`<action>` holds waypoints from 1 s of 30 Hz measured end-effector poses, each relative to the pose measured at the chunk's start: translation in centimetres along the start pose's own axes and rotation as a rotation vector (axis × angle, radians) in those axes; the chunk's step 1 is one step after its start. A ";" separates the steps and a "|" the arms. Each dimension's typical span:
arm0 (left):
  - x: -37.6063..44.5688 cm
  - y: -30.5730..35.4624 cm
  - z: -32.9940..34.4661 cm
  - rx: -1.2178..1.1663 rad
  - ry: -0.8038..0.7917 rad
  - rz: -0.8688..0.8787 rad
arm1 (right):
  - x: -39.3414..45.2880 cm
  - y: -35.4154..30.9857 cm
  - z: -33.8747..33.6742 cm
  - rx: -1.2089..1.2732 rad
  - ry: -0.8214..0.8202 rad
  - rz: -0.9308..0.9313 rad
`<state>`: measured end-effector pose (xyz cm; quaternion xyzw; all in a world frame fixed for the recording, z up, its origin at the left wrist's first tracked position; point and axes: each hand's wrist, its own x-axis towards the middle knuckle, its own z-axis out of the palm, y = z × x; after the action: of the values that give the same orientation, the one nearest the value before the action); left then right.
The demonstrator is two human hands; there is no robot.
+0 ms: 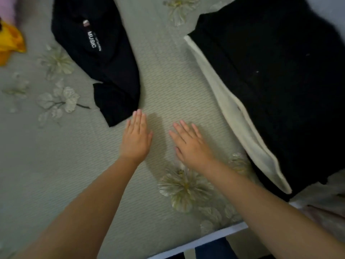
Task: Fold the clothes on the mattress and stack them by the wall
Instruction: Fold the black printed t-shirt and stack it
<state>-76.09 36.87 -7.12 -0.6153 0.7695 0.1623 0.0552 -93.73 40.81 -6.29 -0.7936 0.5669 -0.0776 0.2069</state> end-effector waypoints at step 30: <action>-4.0 -15.4 3.8 -0.255 0.114 -0.477 | 7.4 -6.0 -1.0 -0.300 -0.783 0.273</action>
<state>-60.76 38.89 -12.39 -0.7893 0.5779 0.2054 -0.0294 -86.31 35.27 -3.74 -0.7024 0.5502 0.3402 0.2969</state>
